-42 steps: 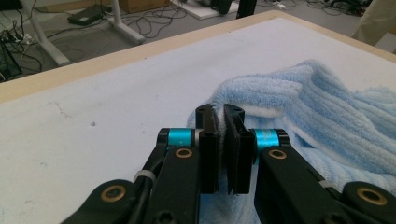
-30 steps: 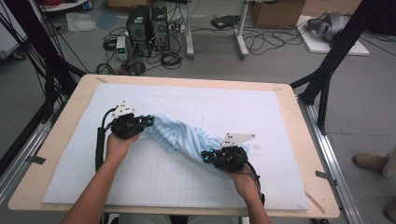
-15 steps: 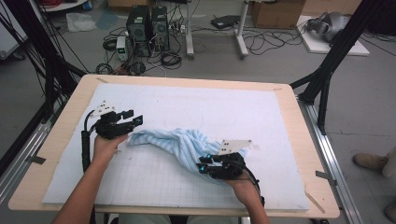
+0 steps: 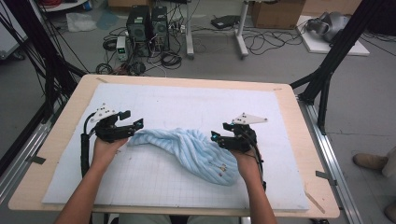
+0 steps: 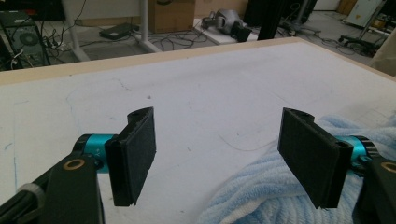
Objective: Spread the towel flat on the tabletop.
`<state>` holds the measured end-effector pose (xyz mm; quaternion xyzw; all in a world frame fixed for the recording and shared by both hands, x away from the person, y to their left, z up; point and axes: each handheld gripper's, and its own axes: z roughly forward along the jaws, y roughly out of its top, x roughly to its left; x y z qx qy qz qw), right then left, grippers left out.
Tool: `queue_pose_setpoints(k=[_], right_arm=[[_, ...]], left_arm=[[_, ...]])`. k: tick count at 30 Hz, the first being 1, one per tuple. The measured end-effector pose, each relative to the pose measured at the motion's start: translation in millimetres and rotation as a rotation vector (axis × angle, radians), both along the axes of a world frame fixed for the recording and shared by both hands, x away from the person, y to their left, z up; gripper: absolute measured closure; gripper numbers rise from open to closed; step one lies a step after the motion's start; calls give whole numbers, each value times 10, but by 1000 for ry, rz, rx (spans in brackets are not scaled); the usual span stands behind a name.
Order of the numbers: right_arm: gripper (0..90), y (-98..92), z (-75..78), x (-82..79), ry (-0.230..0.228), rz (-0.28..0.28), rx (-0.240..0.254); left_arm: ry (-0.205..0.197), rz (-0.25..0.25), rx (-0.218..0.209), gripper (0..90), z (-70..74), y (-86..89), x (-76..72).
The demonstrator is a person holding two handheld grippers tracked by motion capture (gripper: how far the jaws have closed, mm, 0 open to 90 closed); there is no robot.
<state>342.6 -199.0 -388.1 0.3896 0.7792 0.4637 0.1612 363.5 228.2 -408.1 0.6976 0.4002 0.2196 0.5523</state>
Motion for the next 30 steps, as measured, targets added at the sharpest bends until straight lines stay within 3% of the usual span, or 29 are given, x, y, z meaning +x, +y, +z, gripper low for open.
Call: queue_pose_setpoints(k=[3, 6, 9, 11, 12, 13, 15, 18, 24, 26, 27, 30], right_arm=[[441, 119, -111, 115, 55, 27, -71], [440, 287, -248, 179, 128, 90, -126], [450, 429, -373, 200, 197, 143, -146], [541, 501, -433, 182, 213, 179, -184], [618, 516, -444, 170, 223, 193, -172], [741, 515, -441, 158, 225, 215, -163], [833, 506, -399, 105, 205, 245, -176], [847, 456, -339, 38, 181, 269, -159], [849, 165, -250, -355, 124, 363, -91], [848, 75, -240, -469, 103, 416, -45], [848, 75, -240, -469, 103, 416, -45], [837, 46, -258, -581, 131, 502, -44]], left_arm=[[-2, -1, -5, 282, 3, 6, -8], [3, -3, -13, 282, 0, 24, -10], [2, -4, -15, 282, 4, 24, -23], [-1, -3, -15, 282, 9, 19, -31], [-1, -6, -15, 282, 10, 16, -36], [-5, -8, -13, 282, 11, 14, -39], [-6, -8, -15, 283, 12, 8, -49], [-9, -5, -16, 283, 7, 12, -59], [-2, -1, -17, 283, -12, 20, -64], [-8, -2, -14, 283, -7, 11, -66], [-12, -3, -12, 283, -7, 5, -66], [-6, -7, -8, 283, -13, -14, -65]])
